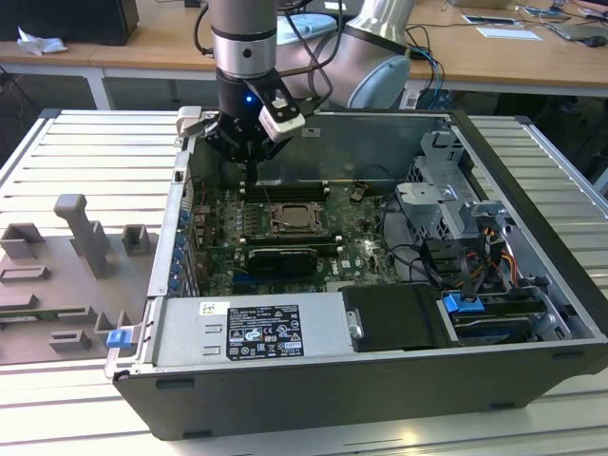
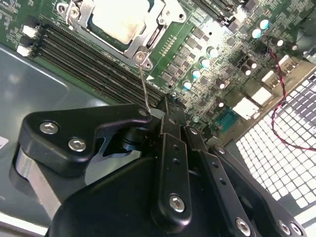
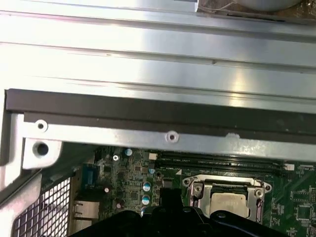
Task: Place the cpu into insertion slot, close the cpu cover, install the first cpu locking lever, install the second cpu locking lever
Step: 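Install the first cpu locking lever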
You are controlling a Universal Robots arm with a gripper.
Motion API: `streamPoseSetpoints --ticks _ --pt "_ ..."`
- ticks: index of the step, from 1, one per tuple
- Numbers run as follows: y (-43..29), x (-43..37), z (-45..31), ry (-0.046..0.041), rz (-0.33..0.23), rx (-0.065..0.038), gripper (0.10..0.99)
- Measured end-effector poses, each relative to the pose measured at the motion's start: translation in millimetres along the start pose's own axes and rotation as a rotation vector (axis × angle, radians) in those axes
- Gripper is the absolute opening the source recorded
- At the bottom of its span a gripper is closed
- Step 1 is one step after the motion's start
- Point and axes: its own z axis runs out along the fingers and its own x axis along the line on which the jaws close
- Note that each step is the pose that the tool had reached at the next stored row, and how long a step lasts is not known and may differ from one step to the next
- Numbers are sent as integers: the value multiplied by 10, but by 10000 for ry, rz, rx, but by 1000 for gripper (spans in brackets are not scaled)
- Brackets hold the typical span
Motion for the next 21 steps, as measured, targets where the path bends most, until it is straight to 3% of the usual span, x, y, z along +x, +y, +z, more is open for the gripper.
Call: streamPoseSetpoints --ticks 10,17,21 --pt "4 -76 11 0 0 1 106" --pt "-5 -199 16 2 1 26 106" --pt "-14 -310 20 4 1 57 106"
